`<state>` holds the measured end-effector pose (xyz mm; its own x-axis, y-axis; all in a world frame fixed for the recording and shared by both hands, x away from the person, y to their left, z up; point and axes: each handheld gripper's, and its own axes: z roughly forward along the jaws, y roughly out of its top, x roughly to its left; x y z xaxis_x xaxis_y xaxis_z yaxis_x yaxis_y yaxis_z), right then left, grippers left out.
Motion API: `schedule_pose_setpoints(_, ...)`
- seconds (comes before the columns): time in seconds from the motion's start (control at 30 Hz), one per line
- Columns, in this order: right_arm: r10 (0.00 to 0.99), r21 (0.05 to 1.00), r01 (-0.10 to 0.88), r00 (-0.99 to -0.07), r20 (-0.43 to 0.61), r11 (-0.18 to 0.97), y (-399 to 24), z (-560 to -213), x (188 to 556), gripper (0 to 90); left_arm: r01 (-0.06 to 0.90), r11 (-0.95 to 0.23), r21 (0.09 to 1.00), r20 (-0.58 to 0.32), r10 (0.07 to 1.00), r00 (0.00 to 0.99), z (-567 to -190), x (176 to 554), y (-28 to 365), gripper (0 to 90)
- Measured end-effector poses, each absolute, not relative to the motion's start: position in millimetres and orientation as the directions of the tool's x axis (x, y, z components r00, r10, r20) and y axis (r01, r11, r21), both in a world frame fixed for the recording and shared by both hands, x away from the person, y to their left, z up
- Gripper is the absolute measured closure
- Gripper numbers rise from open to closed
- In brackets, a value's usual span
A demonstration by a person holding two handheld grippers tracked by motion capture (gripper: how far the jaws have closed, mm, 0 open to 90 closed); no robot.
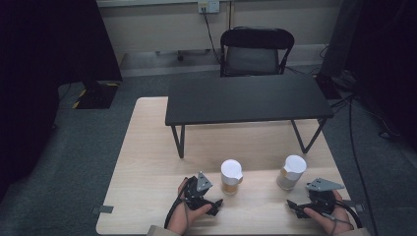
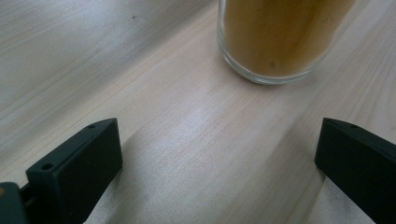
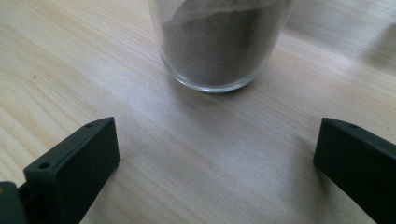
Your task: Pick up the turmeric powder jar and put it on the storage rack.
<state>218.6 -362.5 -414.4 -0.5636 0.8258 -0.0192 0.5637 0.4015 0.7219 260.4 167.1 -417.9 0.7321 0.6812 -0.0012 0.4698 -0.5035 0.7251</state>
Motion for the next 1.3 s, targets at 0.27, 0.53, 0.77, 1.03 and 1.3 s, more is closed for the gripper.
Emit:
schedule_pose_setpoints(0.27, 0.824, 0.722, 0.562, -0.566, -0.019, 0.403, -363.0, -414.4, 218.9, 0.0, 0.472, -0.503, 0.724, 0.0, 0.685, 0.729, -417.6, 259.5, 166.2, 0.0)
schedule_pose_setpoints(0.53, 0.824, 0.722, 0.562, -0.566, -0.019, 0.403, -363.1, -414.4, 218.9, 0.0, 0.485, -0.493, 0.723, -0.012, 0.692, 0.722, -416.3, 260.1, 165.4, 0.7)
schedule_pose_setpoints(0.77, 0.824, 0.722, 0.562, -0.566, -0.019, 0.403, -363.1, -414.4, 218.9, 0.0, 0.475, -0.469, 0.745, -0.021, 0.694, 0.719, -410.4, 258.2, 163.7, 1.6)
schedule_pose_setpoints(1.03, 0.823, 0.722, 0.561, -0.568, -0.02, 0.405, -363.4, -414.4, 218.9, 0.0, 0.494, -0.422, 0.76, -0.071, 0.702, 0.709, -401.3, 259.0, 157.6, 1.6)
schedule_pose_setpoints(1.3, 0.823, 0.722, 0.561, -0.568, -0.02, 0.405, -363.4, -414.4, 218.8, 0.0, 0.494, -0.403, 0.77, -0.088, 0.7, 0.709, -396.6, 262.0, 149.6, 1.5)
